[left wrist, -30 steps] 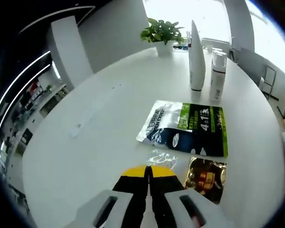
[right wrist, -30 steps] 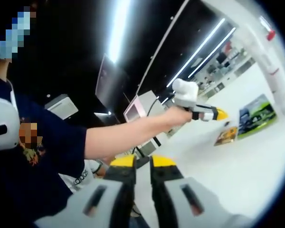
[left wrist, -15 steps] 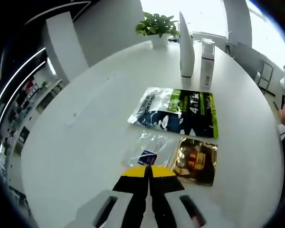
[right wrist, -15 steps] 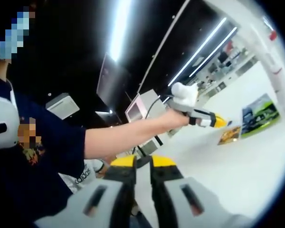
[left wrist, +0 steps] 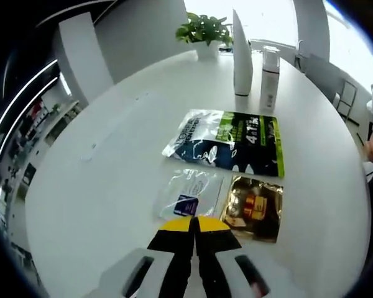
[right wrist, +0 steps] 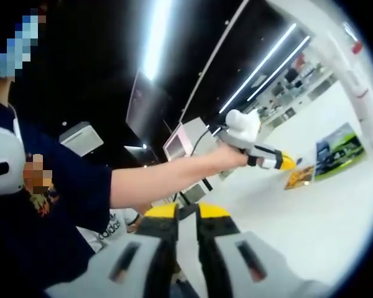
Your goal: Arrange the skincare products in the storage area until every visible bottle or jar stands upright without overlapping.
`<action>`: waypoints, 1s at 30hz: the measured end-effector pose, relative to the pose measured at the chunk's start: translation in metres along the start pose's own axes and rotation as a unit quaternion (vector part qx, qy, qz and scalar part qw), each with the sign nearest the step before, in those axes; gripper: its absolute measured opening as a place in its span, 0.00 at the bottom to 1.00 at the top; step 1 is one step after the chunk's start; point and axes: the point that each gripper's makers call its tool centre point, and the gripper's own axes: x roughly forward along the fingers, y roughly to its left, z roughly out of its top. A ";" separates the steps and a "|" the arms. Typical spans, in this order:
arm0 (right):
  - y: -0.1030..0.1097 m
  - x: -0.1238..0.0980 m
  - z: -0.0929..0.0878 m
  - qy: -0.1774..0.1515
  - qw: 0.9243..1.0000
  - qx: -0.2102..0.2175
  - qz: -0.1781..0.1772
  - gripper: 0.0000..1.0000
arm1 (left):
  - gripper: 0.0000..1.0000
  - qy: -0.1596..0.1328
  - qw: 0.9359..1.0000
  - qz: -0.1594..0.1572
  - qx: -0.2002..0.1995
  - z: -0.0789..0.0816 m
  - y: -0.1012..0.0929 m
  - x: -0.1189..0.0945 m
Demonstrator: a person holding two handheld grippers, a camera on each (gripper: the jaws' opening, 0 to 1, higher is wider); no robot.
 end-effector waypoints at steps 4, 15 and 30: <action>0.000 0.000 0.000 0.000 1.000 0.001 0.000 0.11 | 0.00 0.000 1.000 0.002 0.004 0.000 0.000 -0.001; -0.001 0.000 -0.001 0.000 1.000 0.000 -0.003 0.11 | 0.00 -0.009 1.000 0.019 -0.019 0.003 0.018 -0.002; -0.005 -0.001 0.000 0.000 1.000 0.003 -0.007 0.11 | 0.00 -0.007 1.000 0.016 -0.014 0.006 0.016 0.003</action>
